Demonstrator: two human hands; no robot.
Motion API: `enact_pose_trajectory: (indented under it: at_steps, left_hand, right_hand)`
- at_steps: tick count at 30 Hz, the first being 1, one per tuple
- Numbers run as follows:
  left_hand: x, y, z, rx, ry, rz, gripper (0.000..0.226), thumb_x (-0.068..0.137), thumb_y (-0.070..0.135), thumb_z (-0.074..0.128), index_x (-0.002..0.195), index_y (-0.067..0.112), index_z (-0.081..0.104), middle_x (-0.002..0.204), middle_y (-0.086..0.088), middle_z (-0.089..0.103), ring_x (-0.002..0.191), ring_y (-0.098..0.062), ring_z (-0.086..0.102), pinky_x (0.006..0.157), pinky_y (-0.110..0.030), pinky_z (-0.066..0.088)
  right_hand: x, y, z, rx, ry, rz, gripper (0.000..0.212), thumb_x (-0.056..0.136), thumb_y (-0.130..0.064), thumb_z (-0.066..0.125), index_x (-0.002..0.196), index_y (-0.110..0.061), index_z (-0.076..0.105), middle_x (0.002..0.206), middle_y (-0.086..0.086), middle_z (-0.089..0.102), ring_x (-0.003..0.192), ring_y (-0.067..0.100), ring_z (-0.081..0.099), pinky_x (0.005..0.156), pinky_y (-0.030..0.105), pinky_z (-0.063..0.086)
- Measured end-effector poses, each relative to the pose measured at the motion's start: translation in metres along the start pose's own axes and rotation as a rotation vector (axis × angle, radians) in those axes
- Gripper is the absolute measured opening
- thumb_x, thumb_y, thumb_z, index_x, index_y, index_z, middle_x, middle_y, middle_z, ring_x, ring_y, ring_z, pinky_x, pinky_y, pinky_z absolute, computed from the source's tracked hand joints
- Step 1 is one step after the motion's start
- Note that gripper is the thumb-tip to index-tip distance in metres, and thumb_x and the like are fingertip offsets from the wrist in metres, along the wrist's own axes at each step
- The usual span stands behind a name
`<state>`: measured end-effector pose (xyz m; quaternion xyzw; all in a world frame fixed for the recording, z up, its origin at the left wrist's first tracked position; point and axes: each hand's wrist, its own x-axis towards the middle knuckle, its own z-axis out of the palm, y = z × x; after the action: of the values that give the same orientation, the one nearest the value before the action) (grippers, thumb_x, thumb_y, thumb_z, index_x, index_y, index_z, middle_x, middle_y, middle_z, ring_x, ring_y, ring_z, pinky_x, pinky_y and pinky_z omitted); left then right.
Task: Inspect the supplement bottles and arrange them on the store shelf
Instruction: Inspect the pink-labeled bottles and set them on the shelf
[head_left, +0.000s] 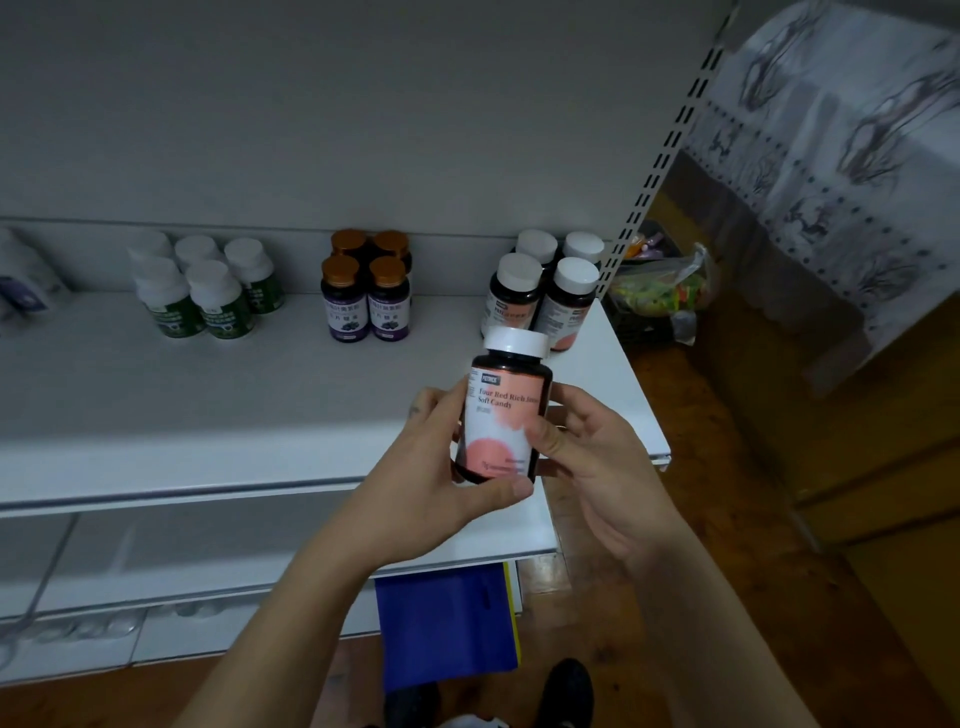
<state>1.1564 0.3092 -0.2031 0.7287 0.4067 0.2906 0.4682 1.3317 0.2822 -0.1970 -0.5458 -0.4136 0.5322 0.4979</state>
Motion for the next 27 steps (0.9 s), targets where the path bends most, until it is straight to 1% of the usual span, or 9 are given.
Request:
enact_pose_trajectory:
  at_steps: [4, 7, 10, 14, 16, 20, 22, 24, 27]
  left_hand:
    - [-0.001, 0.001, -0.001, -0.056, 0.050, 0.009, 0.076, 0.073, 0.037, 0.081, 0.125, 0.060, 0.030, 0.120, 0.013, 0.049, 0.103, 0.005, 0.051, 0.076, -0.011, 0.049]
    - [-0.003, -0.001, -0.001, -0.140, 0.064, 0.003, 0.088, 0.071, 0.044, 0.074, 0.144, 0.043, 0.025, 0.129, 0.017, 0.052, 0.111, 0.002, 0.055, 0.086, -0.020, 0.053]
    - [-0.004, -0.005, -0.001, -0.181, 0.018, 0.002, 0.079, 0.081, 0.043, 0.074, 0.143, 0.032, 0.027, 0.134, 0.015, 0.053, 0.115, -0.004, 0.057, 0.094, -0.029, 0.053]
    - [-0.002, -0.003, -0.002, -0.066, -0.021, -0.012, 0.075, 0.070, 0.061, 0.076, 0.133, 0.045, 0.038, 0.129, 0.018, 0.043, 0.118, 0.001, 0.049, 0.090, -0.011, 0.046]
    - [0.000, -0.002, -0.002, -0.045, 0.019, -0.031, 0.064, 0.066, 0.059, 0.076, 0.122, 0.052, 0.045, 0.118, 0.013, 0.045, 0.112, -0.003, 0.048, 0.082, -0.007, 0.044]
    - [0.000, -0.008, 0.000, -0.222, 0.105, -0.077, 0.085, 0.074, 0.048, 0.075, 0.145, 0.042, 0.028, 0.122, 0.011, 0.059, 0.109, -0.005, 0.061, 0.091, -0.027, 0.053]
    - [-0.002, -0.010, 0.000, -0.312, 0.091, -0.066, 0.082, 0.075, 0.041, 0.074, 0.144, 0.033, 0.029, 0.124, 0.010, 0.061, 0.110, -0.009, 0.063, 0.094, -0.037, 0.053]
    - [-0.003, -0.008, 0.000, -0.301, 0.050, -0.050, 0.079, 0.074, 0.045, 0.075, 0.140, 0.031, 0.035, 0.123, 0.013, 0.062, 0.112, -0.009, 0.062, 0.093, -0.032, 0.053]
    - [0.000, -0.002, 0.000, -0.203, 0.072, -0.047, 0.083, 0.065, 0.049, 0.085, 0.134, 0.036, 0.040, 0.119, 0.019, 0.058, 0.106, 0.003, 0.058, 0.083, -0.013, 0.048]
  right_hand:
    - [0.001, 0.000, -0.004, 0.013, -0.011, -0.009, 0.048, 0.074, -0.040, 0.069, 0.119, -0.025, 0.063, 0.110, 0.001, 0.073, 0.104, 0.021, 0.069, 0.079, 0.033, 0.058]
    - [0.001, -0.002, -0.007, 0.082, -0.084, 0.014, 0.040, 0.084, -0.027, 0.060, 0.124, -0.023, 0.059, 0.114, 0.004, 0.072, 0.106, 0.021, 0.068, 0.080, 0.030, 0.057]
    - [0.000, -0.004, -0.008, 0.152, -0.165, 0.039, 0.045, 0.086, -0.018, 0.058, 0.131, -0.020, 0.054, 0.118, 0.009, 0.069, 0.111, 0.023, 0.066, 0.085, 0.033, 0.057]
    - [0.002, -0.005, -0.002, 0.061, -0.072, 0.007, 0.062, 0.070, -0.028, 0.076, 0.127, -0.014, 0.058, 0.110, 0.010, 0.072, 0.102, 0.027, 0.069, 0.079, 0.035, 0.058]
    - [0.002, -0.005, 0.002, 0.023, -0.048, 0.006, 0.054, 0.071, -0.036, 0.073, 0.120, -0.015, 0.063, 0.107, 0.006, 0.073, 0.099, 0.024, 0.071, 0.077, 0.034, 0.059]
    - [0.004, -0.006, -0.001, 0.053, -0.021, 0.050, 0.028, 0.095, -0.025, 0.053, 0.120, -0.018, 0.064, 0.108, 0.002, 0.074, 0.099, 0.017, 0.071, 0.075, 0.028, 0.058]
    - [0.004, -0.008, -0.005, 0.083, -0.061, 0.071, 0.027, 0.098, -0.015, 0.050, 0.123, -0.016, 0.061, 0.109, 0.005, 0.074, 0.100, 0.020, 0.071, 0.076, 0.029, 0.058]
    - [0.004, -0.009, -0.005, 0.075, -0.086, 0.070, 0.030, 0.095, -0.016, 0.053, 0.125, -0.016, 0.060, 0.108, 0.007, 0.074, 0.099, 0.022, 0.071, 0.074, 0.030, 0.058]
    - [0.003, -0.009, -0.002, 0.058, -0.073, 0.056, 0.044, 0.081, -0.025, 0.065, 0.123, -0.013, 0.061, 0.098, 0.010, 0.075, 0.093, 0.026, 0.073, 0.069, 0.030, 0.058]
